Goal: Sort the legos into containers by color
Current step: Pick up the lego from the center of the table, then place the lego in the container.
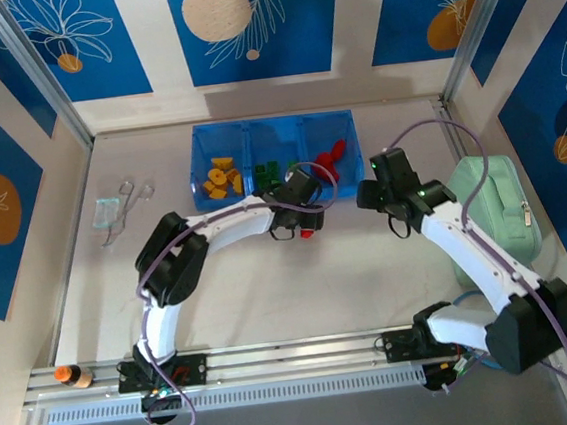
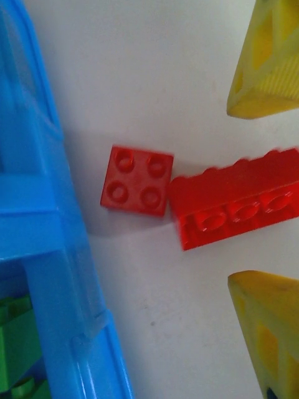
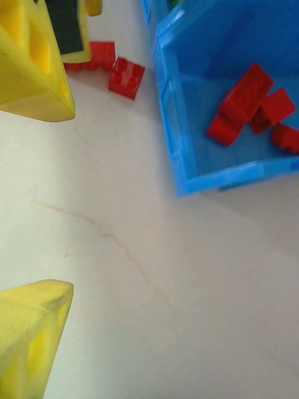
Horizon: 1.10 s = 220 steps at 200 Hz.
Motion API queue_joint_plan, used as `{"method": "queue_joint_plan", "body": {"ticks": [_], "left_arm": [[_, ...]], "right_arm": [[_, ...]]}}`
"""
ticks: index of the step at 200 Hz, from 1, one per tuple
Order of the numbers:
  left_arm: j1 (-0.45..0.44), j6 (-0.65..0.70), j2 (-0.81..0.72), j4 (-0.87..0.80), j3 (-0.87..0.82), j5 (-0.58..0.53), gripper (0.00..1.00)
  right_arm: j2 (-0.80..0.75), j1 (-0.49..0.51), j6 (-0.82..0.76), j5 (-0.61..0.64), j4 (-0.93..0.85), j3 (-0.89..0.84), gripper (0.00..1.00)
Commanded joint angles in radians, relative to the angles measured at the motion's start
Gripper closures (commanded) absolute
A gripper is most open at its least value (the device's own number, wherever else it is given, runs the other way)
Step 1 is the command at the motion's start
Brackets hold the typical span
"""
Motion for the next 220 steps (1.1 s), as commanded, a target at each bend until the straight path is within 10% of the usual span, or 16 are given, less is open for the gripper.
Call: {"method": "queue_joint_plan", "body": {"ticks": [1, 80, 152, 220], "left_arm": [[0.013, 0.047, 0.077, -0.1, 0.092, -0.006, 0.39], [-0.01, 0.042, 0.055, -0.133, 0.083, -0.004, 0.79], [-0.018, 0.16, -0.063, -0.133, 0.226, 0.03, 0.82], [0.044, 0.222, 0.153, -0.135, 0.566, 0.089, 0.8]], "right_arm": [[-0.038, -0.028, 0.026, -0.016, -0.003, -0.036, 0.32], [-0.061, -0.031, 0.061, -0.045, 0.029, -0.079, 0.34], [-0.077, -0.031, 0.088, -0.069, 0.032, -0.097, 0.35], [-0.151, -0.011, 0.116, -0.102, 0.008, -0.169, 0.35]]}}
